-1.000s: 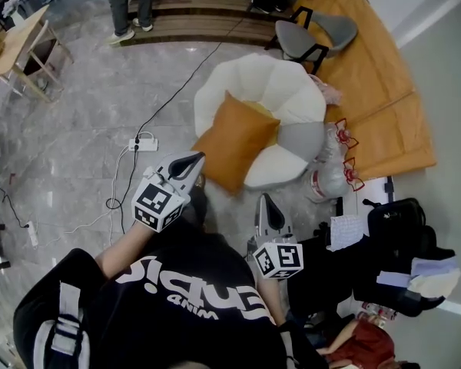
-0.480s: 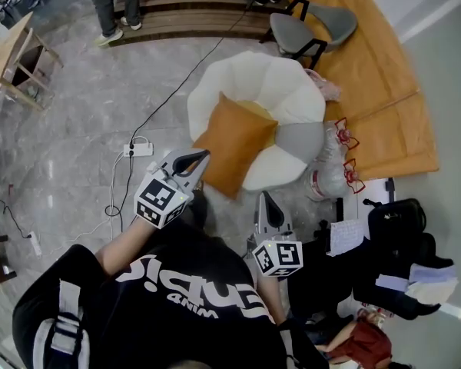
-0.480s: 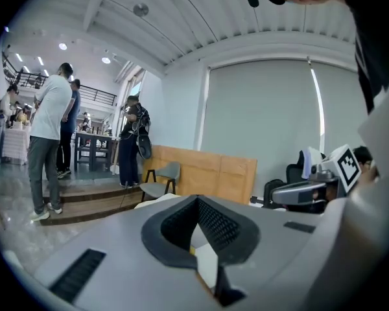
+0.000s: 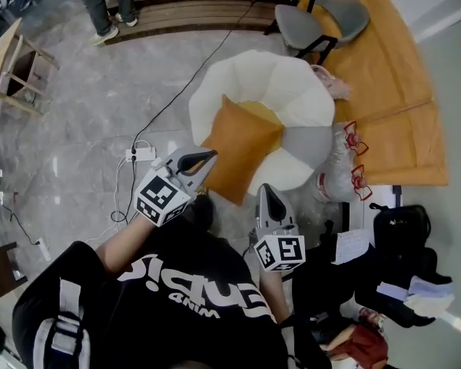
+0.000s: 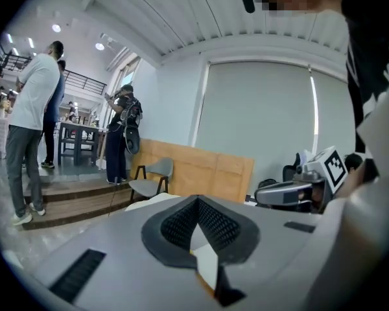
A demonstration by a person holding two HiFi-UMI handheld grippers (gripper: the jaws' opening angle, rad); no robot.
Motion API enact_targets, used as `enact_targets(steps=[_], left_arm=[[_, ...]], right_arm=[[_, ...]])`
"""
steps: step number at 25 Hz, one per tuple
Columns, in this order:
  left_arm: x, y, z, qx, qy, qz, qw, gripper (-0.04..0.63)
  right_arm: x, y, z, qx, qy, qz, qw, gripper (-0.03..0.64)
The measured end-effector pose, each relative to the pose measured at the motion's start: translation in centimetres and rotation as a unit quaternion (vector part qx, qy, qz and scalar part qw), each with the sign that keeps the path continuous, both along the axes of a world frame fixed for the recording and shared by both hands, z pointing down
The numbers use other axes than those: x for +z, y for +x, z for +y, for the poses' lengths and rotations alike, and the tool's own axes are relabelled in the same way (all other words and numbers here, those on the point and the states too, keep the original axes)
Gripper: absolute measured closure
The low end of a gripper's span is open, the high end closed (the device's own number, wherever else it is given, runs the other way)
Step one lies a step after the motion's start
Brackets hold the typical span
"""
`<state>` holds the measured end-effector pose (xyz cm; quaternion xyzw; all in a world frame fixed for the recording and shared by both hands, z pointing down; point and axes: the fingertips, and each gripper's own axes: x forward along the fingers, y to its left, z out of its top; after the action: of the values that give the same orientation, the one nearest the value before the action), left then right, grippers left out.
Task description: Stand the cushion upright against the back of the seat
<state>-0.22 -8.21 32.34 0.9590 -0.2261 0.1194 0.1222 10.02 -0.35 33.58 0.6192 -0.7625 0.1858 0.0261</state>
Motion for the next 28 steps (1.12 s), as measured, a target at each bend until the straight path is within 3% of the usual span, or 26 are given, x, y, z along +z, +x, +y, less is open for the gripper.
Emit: enact_targets(steps=[8,21,28], left_arm=[[1.6,1.3,-5.6,0.036,-0.009,-0.004,0.9993,0.588],[3.5,5.2,-11.8,0.006,-0.017,-0.014,0.9997,0.588],[7.1,6.8,-14.6,-0.011,-0.031,-0.044,0.9985,0.588]], right_arm=[[-0.5,-0.1,-6.0,0.016,-0.008,0.012,1.000,0.595],[1.7,4.4,-11.2,0.026,-0.032,0.014,0.999,0.595],[5.6,6.9,-14.5,0.025,-0.053,0.003,0.998,0.595]])
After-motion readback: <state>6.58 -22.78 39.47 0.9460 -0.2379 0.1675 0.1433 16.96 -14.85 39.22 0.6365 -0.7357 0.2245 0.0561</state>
